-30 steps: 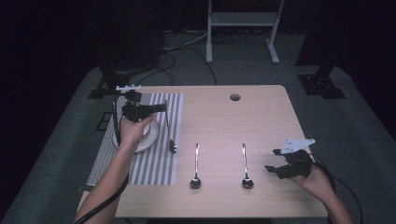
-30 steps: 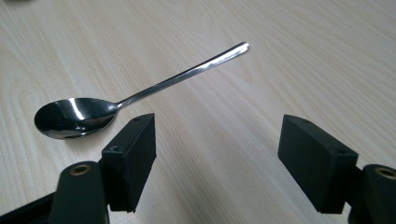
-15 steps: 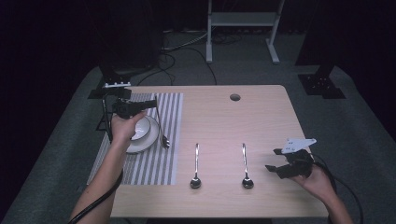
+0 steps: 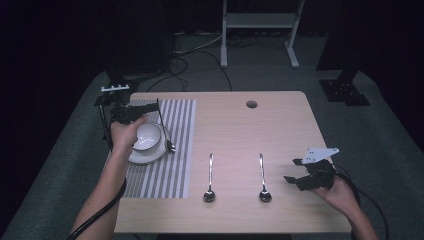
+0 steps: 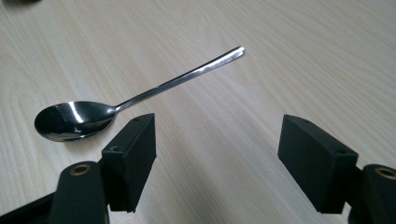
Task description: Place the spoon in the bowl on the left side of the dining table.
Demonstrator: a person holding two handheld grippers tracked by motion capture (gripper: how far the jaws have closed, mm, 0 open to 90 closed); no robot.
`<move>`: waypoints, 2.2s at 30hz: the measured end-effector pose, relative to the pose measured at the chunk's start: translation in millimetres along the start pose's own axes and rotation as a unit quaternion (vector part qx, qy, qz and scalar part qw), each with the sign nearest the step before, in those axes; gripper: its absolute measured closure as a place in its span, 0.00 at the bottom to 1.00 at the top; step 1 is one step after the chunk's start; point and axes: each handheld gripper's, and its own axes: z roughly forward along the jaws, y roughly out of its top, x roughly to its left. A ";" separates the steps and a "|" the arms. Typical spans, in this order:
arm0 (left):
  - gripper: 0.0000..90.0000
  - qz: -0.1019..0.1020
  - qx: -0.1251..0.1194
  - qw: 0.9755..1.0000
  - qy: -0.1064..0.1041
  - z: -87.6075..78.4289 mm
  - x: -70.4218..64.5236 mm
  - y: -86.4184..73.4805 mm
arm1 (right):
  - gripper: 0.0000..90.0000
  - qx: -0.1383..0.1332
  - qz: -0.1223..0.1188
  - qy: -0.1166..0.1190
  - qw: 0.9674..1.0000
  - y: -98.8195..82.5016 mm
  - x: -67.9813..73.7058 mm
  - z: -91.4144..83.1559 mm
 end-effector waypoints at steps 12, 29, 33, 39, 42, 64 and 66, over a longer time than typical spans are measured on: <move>1.00 -0.015 -0.018 0.999 0.021 -11.5 14.9 6.7 | 0.30 -0.001 0.001 -0.004 1.000 -0.6 -1.7 -2.6; 1.00 -0.030 -0.048 0.997 0.054 -36.0 35.7 12.9 | 0.30 0.000 -0.001 -0.005 1.000 1.5 -1.4 -2.5; 1.00 -0.035 -0.052 0.996 0.065 -40.9 41.3 12.9 | 0.30 -0.001 0.000 -0.006 1.000 0.6 -1.5 -3.4; 1.00 -0.041 -0.059 0.994 0.079 -48.9 49.1 11.1 | 0.30 0.001 -0.001 -0.007 1.000 -0.2 -1.5 -3.3; 1.00 -0.043 -0.063 0.993 0.085 -52.3 52.7 9.7 | 0.30 0.001 -0.001 -0.006 1.000 -0.1 -1.5 -3.2; 1.00 -0.061 -0.078 0.987 0.128 -60.1 77.4 -6.1 | 0.30 -0.006 -0.010 0.003 1.000 7.8 2.6 -1.3; 1.00 -0.063 -0.080 0.986 0.130 -60.6 79.1 -7.9 | 0.30 -0.004 -0.010 0.003 1.000 7.5 3.1 -1.1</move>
